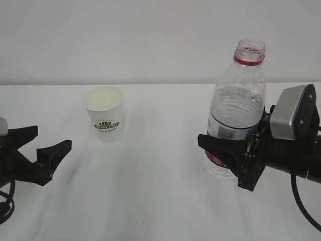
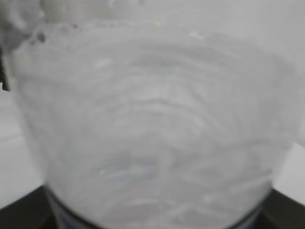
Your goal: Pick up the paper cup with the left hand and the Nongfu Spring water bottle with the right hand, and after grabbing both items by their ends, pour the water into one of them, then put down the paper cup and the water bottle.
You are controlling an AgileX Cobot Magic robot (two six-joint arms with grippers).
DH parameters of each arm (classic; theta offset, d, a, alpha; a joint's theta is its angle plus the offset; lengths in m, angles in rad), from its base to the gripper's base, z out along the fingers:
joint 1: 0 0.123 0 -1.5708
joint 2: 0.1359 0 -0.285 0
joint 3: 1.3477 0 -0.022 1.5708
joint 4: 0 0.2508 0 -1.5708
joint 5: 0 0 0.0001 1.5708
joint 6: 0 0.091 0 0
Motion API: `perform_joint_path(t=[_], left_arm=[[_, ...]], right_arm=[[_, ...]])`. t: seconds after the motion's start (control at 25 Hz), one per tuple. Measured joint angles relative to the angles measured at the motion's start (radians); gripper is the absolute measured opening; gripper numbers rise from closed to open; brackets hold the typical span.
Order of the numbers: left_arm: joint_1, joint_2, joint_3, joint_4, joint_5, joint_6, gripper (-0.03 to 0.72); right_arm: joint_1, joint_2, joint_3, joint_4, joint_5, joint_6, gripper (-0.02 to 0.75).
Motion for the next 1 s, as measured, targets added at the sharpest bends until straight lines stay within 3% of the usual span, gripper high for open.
perform_joint_path(t=[0.28, 0.48, 0.64, 0.76, 1.0], left_arm=[[0.022, 0.078, -0.089, 0.047, 0.000, -0.027, 0.676], [0.175, 0.098, -0.158, 0.275, 0.002, -0.090, 0.650], [0.348, 0.108, -0.243, 0.517, 0.028, -0.242, 0.641], [0.433, 0.142, -0.315, 0.679, 0.043, -0.357, 0.636], [0.456, 0.195, -0.449, 0.963, 0.184, -0.466, 0.607]], right_arm=[[0.000, 0.000, 0.000, 0.002, 0.000, 0.002, 0.514], [0.000, 0.000, 0.000, 0.002, 0.000, 0.002, 0.513], [0.000, 0.000, 0.000, 0.004, 0.000, 0.002, 0.513], [0.000, 0.000, 0.000, 0.006, 0.009, 0.002, 0.513], [0.000, 0.000, 0.000, 0.008, 0.023, 0.002, 0.513]])
